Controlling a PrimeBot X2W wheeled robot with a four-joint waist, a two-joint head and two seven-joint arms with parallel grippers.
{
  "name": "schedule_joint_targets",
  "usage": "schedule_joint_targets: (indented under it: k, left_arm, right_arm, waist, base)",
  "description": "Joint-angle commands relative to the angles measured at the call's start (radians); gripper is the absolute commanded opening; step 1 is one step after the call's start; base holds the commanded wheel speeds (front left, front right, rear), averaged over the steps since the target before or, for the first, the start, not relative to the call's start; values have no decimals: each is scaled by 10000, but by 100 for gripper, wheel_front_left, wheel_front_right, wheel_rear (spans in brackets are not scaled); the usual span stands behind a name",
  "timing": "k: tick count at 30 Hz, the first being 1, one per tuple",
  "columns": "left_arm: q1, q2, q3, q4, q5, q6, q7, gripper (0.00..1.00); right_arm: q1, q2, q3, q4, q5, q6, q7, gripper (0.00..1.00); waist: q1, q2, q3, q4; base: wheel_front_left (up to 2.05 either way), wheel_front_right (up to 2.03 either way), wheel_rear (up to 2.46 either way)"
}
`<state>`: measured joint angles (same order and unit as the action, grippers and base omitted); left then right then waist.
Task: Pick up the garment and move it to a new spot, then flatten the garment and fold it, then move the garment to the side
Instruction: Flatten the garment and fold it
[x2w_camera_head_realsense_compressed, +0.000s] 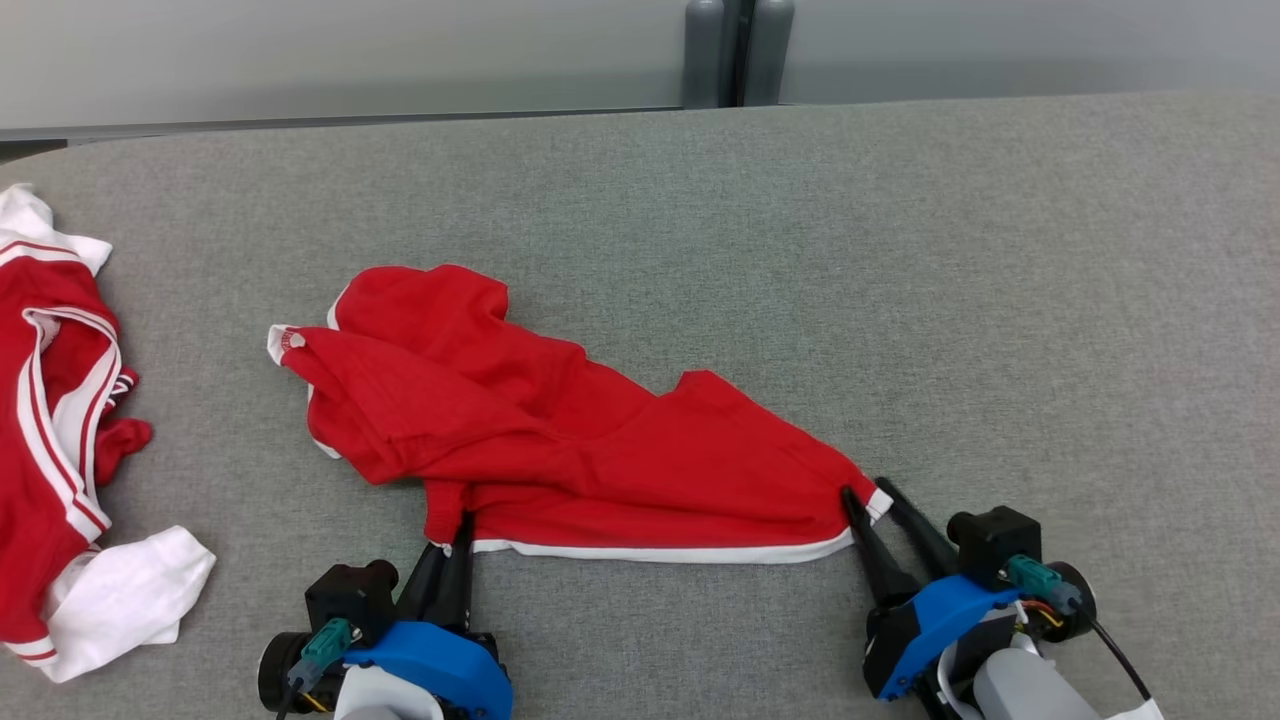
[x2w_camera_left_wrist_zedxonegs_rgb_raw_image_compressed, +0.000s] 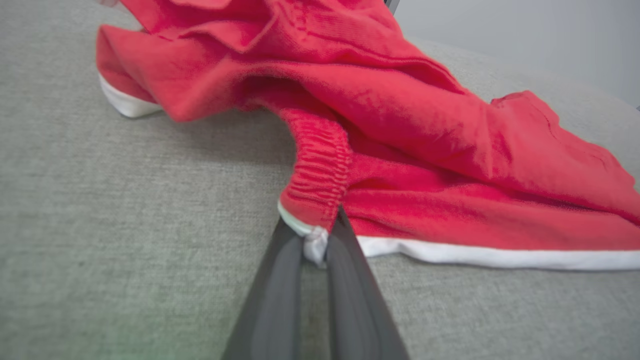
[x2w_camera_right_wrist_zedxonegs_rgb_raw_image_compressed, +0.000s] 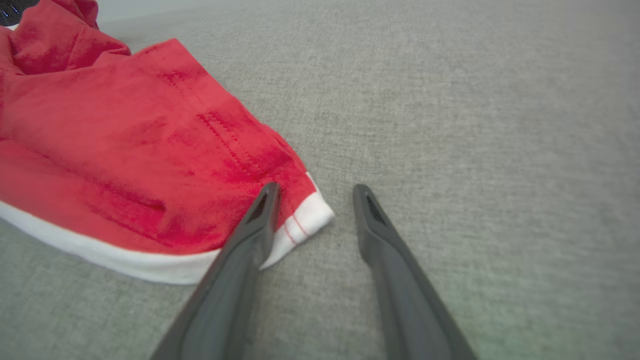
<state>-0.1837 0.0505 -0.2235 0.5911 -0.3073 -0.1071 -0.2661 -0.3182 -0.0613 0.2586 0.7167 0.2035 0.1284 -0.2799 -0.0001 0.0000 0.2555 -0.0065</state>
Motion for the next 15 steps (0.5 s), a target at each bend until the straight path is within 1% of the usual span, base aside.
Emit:
schedule_joint_targets:
  k: [1, 3, 7, 8, 12, 15]
  left_arm:
    - [-27, 0, -34, 16, -12, -62, 28, 0]
    - [11, 2, -44, -72, 57, -82, 25, 0]
    - [115, 2, -49, -438, 177, -163, 13, 0]
    - [115, 2, -49, -438, 177, -163, 13, 0]
    - [135, 0, -198, -1013, 345, -224, 11, 0]
    - [-64, 61, -311, -1553, 445, -255, 11, 0]
  right_arm:
    - [225, 186, 405, 538, 210, 42, 288, 0]
    - [199, 141, 374, 415, 440, 38, 273, 0]
    - [317, 42, 200, -327, 782, 36, 196, 0]
    - [317, 42, 200, -327, 782, 36, 196, 0]
    - [420, 28, 8, -1260, 1580, 24, 150, 0]
    - [417, 36, -104, -1844, 2485, 24, 143, 0]
  waist:
    - [1, 0, -4, 48]
    - [1, 0, -57, 94]
    - [1, 0, -269, 184]
    - [1, 0, -269, 184]
    - [1, 0, -576, 284]
    - [1, 0, -836, 341]
  base:
    - [0, 0, 0]
    - [0, 0, 0]
    - [0, 0, 0]
    - [0, 0, 0]
    - [0, 0, 0]
    - [0, 0, 0]
